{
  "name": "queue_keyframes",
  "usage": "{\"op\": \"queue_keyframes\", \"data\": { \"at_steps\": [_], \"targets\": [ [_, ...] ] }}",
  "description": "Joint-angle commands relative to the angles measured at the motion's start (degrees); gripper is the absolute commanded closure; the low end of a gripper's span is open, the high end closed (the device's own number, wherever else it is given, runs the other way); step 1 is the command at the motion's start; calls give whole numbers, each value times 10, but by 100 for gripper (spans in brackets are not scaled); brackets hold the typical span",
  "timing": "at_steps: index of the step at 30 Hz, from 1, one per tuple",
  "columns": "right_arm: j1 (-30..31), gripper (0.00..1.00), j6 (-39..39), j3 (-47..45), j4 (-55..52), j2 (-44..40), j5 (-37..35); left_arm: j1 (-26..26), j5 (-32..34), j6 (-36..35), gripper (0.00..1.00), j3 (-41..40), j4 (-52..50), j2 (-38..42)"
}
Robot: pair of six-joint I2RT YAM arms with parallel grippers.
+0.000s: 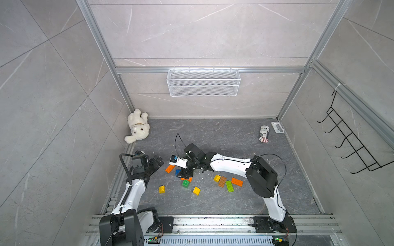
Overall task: Assemble a fork with lego
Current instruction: Move the lego brick at the center of the board.
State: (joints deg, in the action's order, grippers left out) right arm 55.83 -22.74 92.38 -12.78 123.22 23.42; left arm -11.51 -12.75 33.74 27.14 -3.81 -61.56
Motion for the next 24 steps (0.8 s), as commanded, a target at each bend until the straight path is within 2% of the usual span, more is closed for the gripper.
{"op": "queue_keyframes", "data": {
  "at_steps": [1,7,12,15,24],
  "targets": [
    [5,33,-37,56,-73,38,13,-17,-35,23,6,-1,30,-1],
    [15,42,-56,133,-152,98,-3,-23,-38,24,5,-1,26,-8],
    [16,57,-55,145,-164,111,-20,-24,-37,22,5,-2,23,-4],
    [16,61,-60,162,-179,123,-24,-24,-38,23,5,-3,23,-6],
    [15,49,-64,159,-170,116,-43,-24,-39,20,5,-1,27,-16]
  ]
}}
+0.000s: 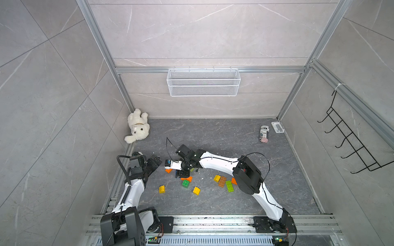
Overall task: Assemble a fork with lego
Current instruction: Move the lego brick at the center of the board.
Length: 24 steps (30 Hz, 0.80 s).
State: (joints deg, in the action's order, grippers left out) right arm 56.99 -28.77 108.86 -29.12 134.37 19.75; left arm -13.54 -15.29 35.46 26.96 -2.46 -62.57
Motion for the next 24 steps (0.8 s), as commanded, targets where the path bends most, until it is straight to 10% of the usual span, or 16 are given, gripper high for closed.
{"op": "queue_keyframes", "data": {
  "at_steps": [1,24],
  "targets": [
    [3,48,-1,-9,0,1,-7,-3,-14,2,5,1,14,-8],
    [-54,68,-72,31,-39,-2,40,-3,-11,0,4,6,14,-24]
  ]
}}
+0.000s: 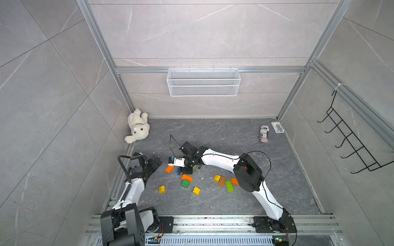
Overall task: Assemble a fork with lego
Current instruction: Move the lego brick at the center of the board.
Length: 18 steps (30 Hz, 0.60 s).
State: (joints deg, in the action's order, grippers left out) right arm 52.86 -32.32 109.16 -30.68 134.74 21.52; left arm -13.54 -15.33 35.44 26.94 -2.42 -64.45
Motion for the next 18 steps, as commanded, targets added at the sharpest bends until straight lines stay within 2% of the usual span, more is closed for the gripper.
{"op": "queue_keyframes", "data": {
  "at_steps": [1,10,18],
  "targets": [
    [-17,68,-45,35,-32,-3,26,-3,-10,0,4,7,13,-6],
    [-21,67,-97,116,-108,55,59,-3,-5,-5,4,10,8,-11],
    [-15,66,-109,170,-161,96,12,-3,-7,-6,4,11,6,-10]
  ]
}}
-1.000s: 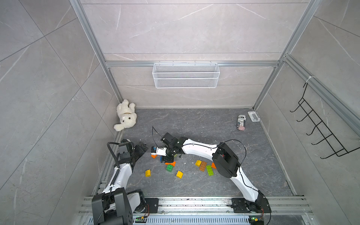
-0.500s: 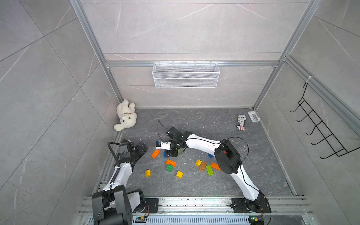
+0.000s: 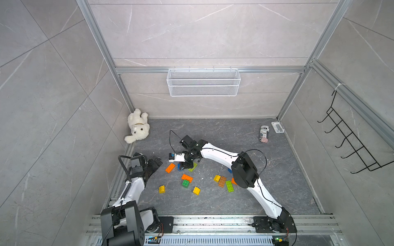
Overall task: Assemble a fork with lego
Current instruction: Move the lego brick at the center of the board.
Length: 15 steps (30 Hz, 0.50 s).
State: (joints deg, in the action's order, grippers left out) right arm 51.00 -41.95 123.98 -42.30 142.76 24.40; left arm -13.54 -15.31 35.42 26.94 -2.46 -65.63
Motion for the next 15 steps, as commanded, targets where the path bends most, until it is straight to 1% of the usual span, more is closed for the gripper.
{"op": "queue_keyframes", "data": {
  "at_steps": [1,5,7,10,12,15],
  "targets": [
    [5,66,-10,23,-43,17,-25,-3,-8,-5,4,11,6,2],
    [8,60,8,38,-50,24,-56,-3,-8,-5,4,11,6,1],
    [8,54,24,51,-58,25,-57,-3,-11,-5,4,12,7,0],
    [5,44,37,30,-36,2,-26,-3,-15,-5,4,12,8,-1],
    [1,39,43,19,-22,-13,-4,-3,-16,-4,4,12,8,-1],
    [-8,33,46,24,-31,-23,20,-3,-18,-5,4,12,6,-1]
  ]
}}
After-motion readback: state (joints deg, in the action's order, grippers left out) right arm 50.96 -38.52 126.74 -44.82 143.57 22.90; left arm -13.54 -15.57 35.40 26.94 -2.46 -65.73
